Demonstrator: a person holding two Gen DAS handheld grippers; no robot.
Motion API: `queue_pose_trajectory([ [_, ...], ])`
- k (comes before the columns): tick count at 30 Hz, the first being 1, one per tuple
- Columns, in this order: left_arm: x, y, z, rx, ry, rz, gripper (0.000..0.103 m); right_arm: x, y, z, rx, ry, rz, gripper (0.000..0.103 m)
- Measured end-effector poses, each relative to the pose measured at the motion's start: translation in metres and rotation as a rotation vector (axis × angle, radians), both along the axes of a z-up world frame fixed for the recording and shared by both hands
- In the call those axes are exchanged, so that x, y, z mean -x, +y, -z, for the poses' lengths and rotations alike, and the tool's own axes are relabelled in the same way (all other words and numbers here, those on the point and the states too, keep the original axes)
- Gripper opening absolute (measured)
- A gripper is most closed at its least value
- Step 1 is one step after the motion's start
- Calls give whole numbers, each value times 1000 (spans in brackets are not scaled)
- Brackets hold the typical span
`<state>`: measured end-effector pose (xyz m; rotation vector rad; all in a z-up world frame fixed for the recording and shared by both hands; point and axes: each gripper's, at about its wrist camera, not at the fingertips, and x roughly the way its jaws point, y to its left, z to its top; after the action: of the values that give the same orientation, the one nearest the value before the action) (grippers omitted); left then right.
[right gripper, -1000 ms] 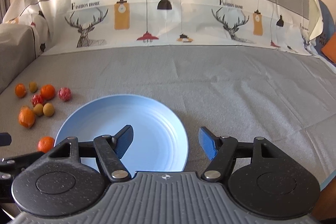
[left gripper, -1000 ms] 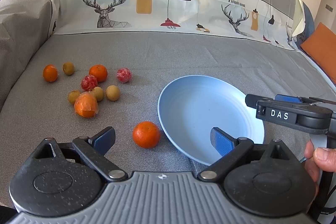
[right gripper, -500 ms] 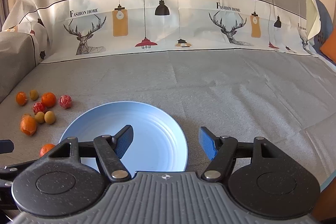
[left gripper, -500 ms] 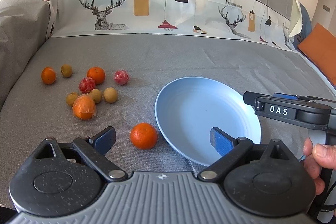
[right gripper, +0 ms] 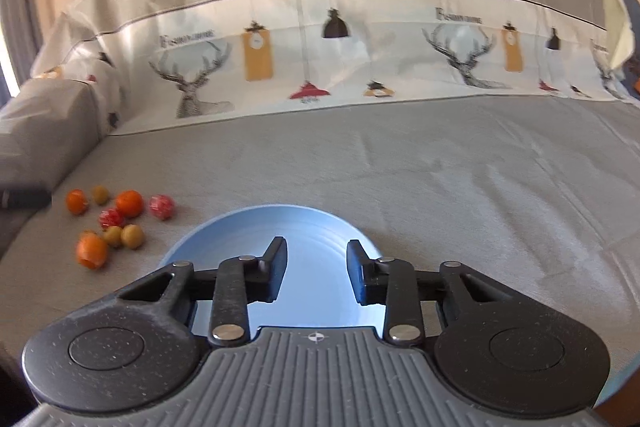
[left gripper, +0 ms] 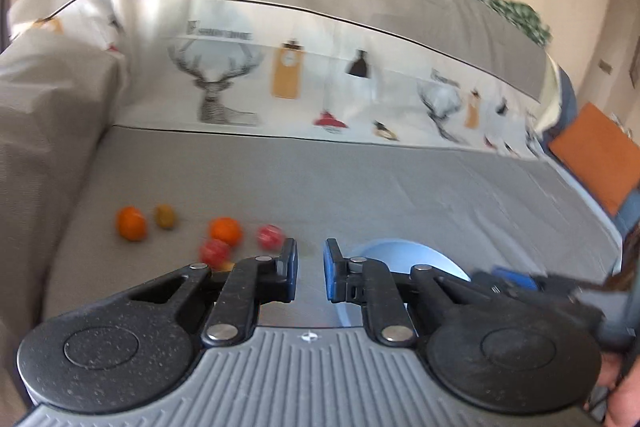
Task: Organize fruits
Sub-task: 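Grasp a brown fruit with the left tool while the right tool grasps an orange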
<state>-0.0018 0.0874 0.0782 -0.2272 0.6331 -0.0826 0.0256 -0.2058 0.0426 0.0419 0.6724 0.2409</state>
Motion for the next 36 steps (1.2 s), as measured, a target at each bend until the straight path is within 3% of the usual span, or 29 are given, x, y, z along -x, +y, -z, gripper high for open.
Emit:
queue_pose_trajectory([
  [2,0,21,12,10,25,-48,15,3,8,0,-7,-10,-53,34],
  [4,-3,41,24,118,101,-122,15,7,21,1,0,-22,-124,34],
  [6,2,54,22,188,54,-159,15,12,36,-1,10,-46,-201,34],
  [10,-5,60,26,233,89,-197,15,27,68,-5,80,-111,-365,34],
  [14,-19,61,32,227,147,-193,16,36,97,-2,173,-159,-489,34],
  [20,-35,66,50,223,182,-204,16,40,130,9,313,-188,-575,38],
  [26,-57,54,59,65,184,-286,20,43,159,29,445,-205,-678,41],
  [29,-68,57,70,78,224,-312,22,44,168,38,512,-204,-702,41],
  [31,-72,60,75,78,246,-323,35,43,172,44,541,-186,-713,41],
  [36,-81,66,87,106,291,-334,37,44,178,53,603,-181,-730,41],
])
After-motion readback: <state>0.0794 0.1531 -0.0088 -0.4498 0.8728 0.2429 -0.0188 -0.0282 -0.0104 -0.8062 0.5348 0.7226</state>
